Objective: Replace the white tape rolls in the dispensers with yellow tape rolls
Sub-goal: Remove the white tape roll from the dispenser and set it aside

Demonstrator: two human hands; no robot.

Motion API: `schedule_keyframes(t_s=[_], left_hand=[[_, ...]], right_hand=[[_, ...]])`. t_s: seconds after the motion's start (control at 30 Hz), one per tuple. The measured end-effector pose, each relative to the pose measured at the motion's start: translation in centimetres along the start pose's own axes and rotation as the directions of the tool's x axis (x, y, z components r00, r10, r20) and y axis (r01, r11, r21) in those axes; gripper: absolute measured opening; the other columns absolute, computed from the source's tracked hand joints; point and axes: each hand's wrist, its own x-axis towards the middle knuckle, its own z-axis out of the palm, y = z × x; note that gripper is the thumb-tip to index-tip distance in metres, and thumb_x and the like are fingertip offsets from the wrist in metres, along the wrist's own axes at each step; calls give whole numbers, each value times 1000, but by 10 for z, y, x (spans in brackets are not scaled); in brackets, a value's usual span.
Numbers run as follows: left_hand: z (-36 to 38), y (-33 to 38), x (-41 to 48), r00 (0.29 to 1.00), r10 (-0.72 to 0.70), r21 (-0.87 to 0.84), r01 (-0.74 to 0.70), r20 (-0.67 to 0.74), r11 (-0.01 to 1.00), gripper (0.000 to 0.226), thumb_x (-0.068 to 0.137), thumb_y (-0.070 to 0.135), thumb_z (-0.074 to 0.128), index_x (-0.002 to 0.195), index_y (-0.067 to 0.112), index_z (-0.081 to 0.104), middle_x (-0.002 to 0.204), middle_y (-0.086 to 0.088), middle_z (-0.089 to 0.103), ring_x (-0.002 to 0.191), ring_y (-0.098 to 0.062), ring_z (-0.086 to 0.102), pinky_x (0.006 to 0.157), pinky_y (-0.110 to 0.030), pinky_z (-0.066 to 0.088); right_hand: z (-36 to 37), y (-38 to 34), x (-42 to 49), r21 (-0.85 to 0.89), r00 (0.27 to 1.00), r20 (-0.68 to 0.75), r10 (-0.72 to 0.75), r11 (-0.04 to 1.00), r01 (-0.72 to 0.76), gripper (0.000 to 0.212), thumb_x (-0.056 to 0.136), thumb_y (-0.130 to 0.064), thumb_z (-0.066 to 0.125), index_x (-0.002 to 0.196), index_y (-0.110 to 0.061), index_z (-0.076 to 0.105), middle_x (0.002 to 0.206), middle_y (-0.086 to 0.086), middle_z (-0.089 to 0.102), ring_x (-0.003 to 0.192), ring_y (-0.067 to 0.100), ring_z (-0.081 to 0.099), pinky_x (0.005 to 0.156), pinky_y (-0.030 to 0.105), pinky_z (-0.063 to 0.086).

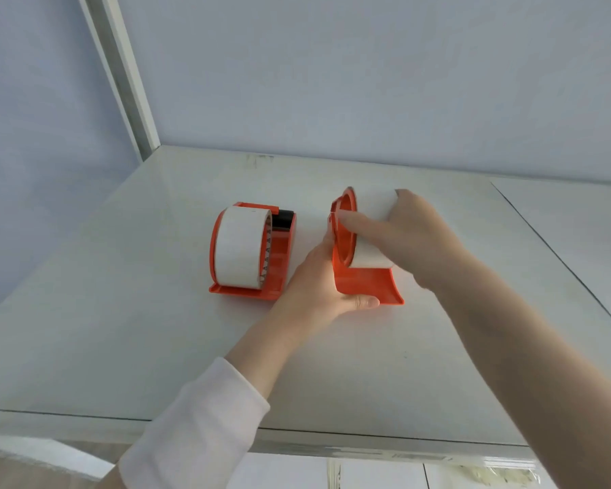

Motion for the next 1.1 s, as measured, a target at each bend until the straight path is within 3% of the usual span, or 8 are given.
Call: schedule_keyframes(t_s=[0.1,0.23,0.4,0.5,0.6,0.73,0.83,1.1], left_hand=[[2,-1,-1,1000,-1,24,1,-2,1000,99,58,21,85,140,26,30,132,8,54,121,-8,53,103,-34,43],[3,1,-1,1000,-18,92,18,0,996,117,59,21,85,147,23,8,144,7,40,131,-12,43,109,-38,37],[-5,40,-6,977,-20,-85,2,-210,996,86,79,29,69,146,22,16,150,16,22,140,-2,18,109,-15,19],[-9,60,1,937,22,-235,-110,-349,966,31,93,27,49,122,17,56,116,6,61,100,7,54,78,-3,41],[-8,62,5,915,77,-153,-148,-395,977,22,95,19,46,77,18,59,65,12,55,60,9,51,59,-7,37],[-11,57,5,912,86,-141,-154,-402,978,20,95,22,47,95,11,64,83,3,65,79,-5,61,78,-21,47],[-13,57,-3,919,147,-33,-171,-365,985,16,93,21,49,91,13,62,74,10,63,67,4,56,66,-8,42],[7,30,-33,915,179,168,-125,-362,978,18,90,15,56,84,-1,61,68,-11,63,61,-8,54,58,-14,39]], right_hand=[[-15,-19,9,-107,1000,13,6,994,-5,41,78,-46,59,63,-11,44,60,4,46,50,21,47,37,19,31],[-29,-35,19,-50,998,61,-12,999,15,40,80,-45,57,69,-7,53,74,13,60,75,37,68,76,47,55],[-26,-35,17,-73,998,62,-6,997,10,51,77,-58,56,68,-8,52,76,14,66,76,36,69,72,41,54],[-23,-33,15,-64,1000,-10,-26,998,25,62,78,-59,54,87,2,59,95,22,69,81,36,68,78,48,56],[-18,-27,14,-44,995,-92,-49,998,45,62,80,-54,54,97,5,61,100,22,67,87,36,65,79,50,53],[-25,-10,18,63,978,-209,-29,997,43,50,79,-51,56,102,-7,64,104,14,67,99,33,62,83,49,52],[-34,14,12,233,953,-294,72,973,-2,43,76,-52,56,94,-14,63,97,8,67,96,30,63,83,50,53],[-36,60,-21,706,912,-332,240,705,71,17,79,-40,57,77,-23,59,69,-3,53,75,28,61,82,42,49]])
